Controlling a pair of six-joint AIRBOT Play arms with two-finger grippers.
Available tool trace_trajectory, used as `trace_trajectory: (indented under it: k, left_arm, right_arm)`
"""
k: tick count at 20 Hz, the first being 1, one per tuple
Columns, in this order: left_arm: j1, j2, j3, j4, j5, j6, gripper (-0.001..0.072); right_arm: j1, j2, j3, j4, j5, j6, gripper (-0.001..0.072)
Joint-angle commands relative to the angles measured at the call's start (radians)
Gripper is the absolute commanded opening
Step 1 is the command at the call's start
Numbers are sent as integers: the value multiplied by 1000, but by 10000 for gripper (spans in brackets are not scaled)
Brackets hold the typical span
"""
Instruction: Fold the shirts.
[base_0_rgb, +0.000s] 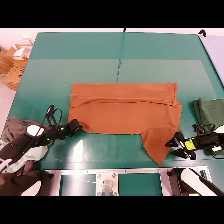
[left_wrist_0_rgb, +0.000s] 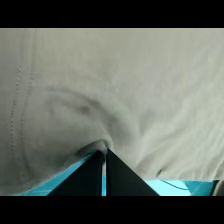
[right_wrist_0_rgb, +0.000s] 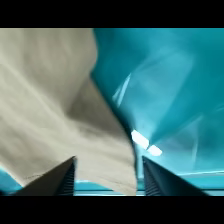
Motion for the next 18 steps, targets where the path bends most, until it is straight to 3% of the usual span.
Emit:
trace_trajectory:
  k: [1,2,4,6,17,18]
  left_arm:
    - [-1,1,2,-9,-18,23,21]
    - [-1,1,3,-8,-26,32,21]
    - [-1,2,4,-11,-37,39,21]
    - [-1,2,4,-10,-47,43,21]
    - [5,26,6,98,-134,8,21]
    - [4,26,6,98,-140,9,22]
  right_arm:
    - [2,-6,-44,48,-137,-69,339]
    - [2,-6,-38,91,-159,-103,294]
    - [2,-6,-21,167,-180,-177,113]
    - [2,-5,10,201,-164,-225,17]
    - [2,34,59,144,-79,-171,25]
    - [2,34,59,144,-74,-170,162]
